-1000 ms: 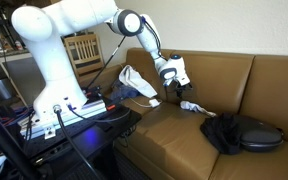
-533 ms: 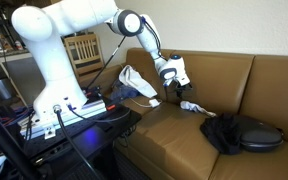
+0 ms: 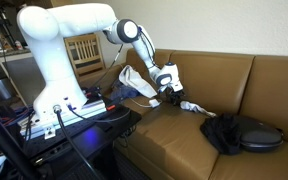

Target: Move the clothing to the left side of the sofa

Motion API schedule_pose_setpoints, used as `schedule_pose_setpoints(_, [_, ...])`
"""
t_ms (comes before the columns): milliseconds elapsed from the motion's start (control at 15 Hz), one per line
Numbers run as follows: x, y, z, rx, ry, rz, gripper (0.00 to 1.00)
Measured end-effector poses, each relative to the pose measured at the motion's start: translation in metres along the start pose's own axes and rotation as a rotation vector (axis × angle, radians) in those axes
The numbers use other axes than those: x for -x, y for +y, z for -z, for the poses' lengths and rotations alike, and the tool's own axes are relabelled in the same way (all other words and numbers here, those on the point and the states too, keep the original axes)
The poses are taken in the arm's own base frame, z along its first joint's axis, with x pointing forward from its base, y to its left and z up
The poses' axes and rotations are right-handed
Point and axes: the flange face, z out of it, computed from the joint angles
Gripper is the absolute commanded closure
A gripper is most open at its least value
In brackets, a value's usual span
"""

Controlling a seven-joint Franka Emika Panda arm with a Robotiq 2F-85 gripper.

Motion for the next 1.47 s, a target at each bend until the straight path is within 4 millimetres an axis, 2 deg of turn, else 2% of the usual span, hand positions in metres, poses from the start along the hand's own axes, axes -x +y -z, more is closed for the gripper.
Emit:
schedule_pose_setpoints(133, [0.001, 0.001, -0.001, -0.002, 0.003, -0.005, 0.0])
schedule_pose_setpoints(533, [-0.043, 0.016, 0.014, -0.131, 0.138, -0.074, 0.0])
schedule_pose_setpoints(600, [-0.049, 0.022, 0.014, -0.129, 0.153, -0.083, 0.25])
schedule_pose_setpoints(667, [-0.052, 0.028, 0.013, -0.119, 0.161, -0.095, 0.28])
schedule_pose_setpoints(867, [-0.053, 0.039, 0.009, -0.099, 0.163, -0.121, 0.48])
schedule_pose_setpoints(1333, [-0.043, 0.031, 0.011, -0.112, 0.156, -0.148, 0.97])
schedule_pose_setpoints(1467, [-0.044, 0.031, 0.011, -0.112, 0.157, -0.153, 1.0])
